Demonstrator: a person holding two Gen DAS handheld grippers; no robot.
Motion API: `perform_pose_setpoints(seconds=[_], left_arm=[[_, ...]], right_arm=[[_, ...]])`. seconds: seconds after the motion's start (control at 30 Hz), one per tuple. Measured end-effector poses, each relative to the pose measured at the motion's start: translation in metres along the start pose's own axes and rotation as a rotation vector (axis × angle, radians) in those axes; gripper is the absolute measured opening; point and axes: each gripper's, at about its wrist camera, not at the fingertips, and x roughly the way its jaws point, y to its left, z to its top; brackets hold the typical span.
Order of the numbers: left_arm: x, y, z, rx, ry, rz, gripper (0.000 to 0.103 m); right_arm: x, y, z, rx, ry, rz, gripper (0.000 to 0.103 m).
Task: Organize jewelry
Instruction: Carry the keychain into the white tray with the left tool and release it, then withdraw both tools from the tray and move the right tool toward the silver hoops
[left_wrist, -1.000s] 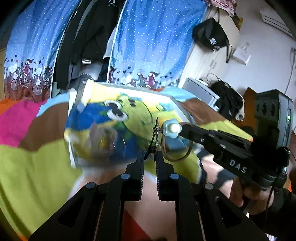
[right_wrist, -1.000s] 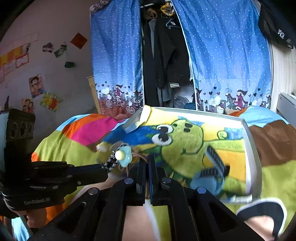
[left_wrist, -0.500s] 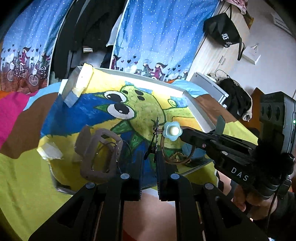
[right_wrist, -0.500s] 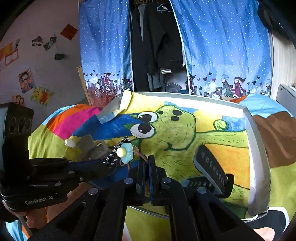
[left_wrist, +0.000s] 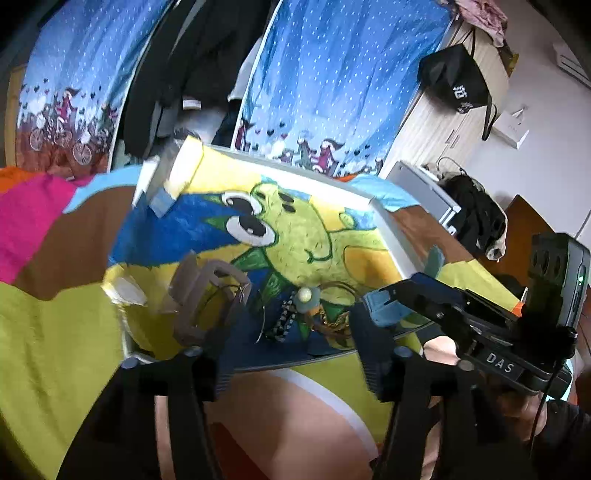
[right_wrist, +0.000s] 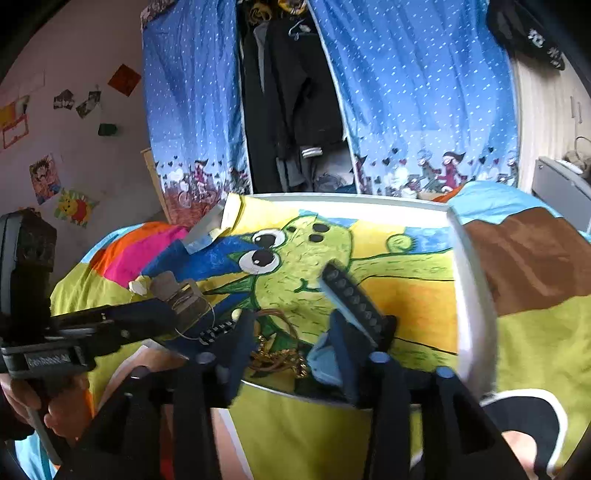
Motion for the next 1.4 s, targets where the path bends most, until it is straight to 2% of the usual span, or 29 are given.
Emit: perform_pose_setpoints(seconds=[0.07, 0.1, 0.13, 0.17, 0.2, 0.33, 0.53, 0.77, 1.07, 1.13, 1.4], left_arm=[[-0.014, -0.005, 0.0, -0.001, -0.032, 0.003, 0.065], [-0.021, -0.008, -0.001, 0.002, -0.046, 0.006, 0.069], [-0.027, -0.01, -0.002, 0.003, -0.059, 0.012, 0.078], [-0.036, -0.012, -0.004, 0.004, -0.079, 0.02, 0.083], [-0.044, -0.015, -0.006, 0.007, -0.097, 0.029, 0.085], [-0.072, -0.029, -0.018, 0.045, -0.141, 0.079, 0.088], [-0.111, -0.052, -0.049, 0.097, -0.188, 0.134, 0.097], [-0.148, -0.078, -0.094, 0.149, -0.22, 0.171, 0.101], [-0.169, -0.092, -0.154, 0.201, -0.186, 0.173, 0.101], [-0.172, -0.089, -0.171, 0.2, -0.175, 0.17, 0.101], [-0.164, -0.063, -0.24, 0.192, -0.024, 0.228, 0.101]], right_arm=[[-0.013, -0.001, 0.0, 0.006, -0.02, -0.005, 0.051], [-0.019, -0.001, 0.0, 0.01, -0.028, -0.006, 0.056], [-0.027, -0.001, -0.001, 0.014, -0.042, -0.011, 0.064], [-0.035, -0.001, -0.003, 0.018, -0.056, -0.016, 0.069], [-0.041, 0.0, -0.004, 0.021, -0.066, -0.017, 0.076], [-0.072, 0.008, -0.012, 0.033, -0.107, -0.01, 0.089], [-0.115, 0.024, -0.031, 0.04, -0.158, 0.008, 0.101], [-0.162, 0.043, -0.065, 0.05, -0.182, 0.019, 0.103], [-0.201, 0.058, -0.122, 0.069, -0.17, -0.027, 0.103], [-0.204, 0.06, -0.14, 0.076, -0.144, -0.04, 0.103], [-0.195, 0.066, -0.203, 0.055, 0.022, -0.08, 0.103]])
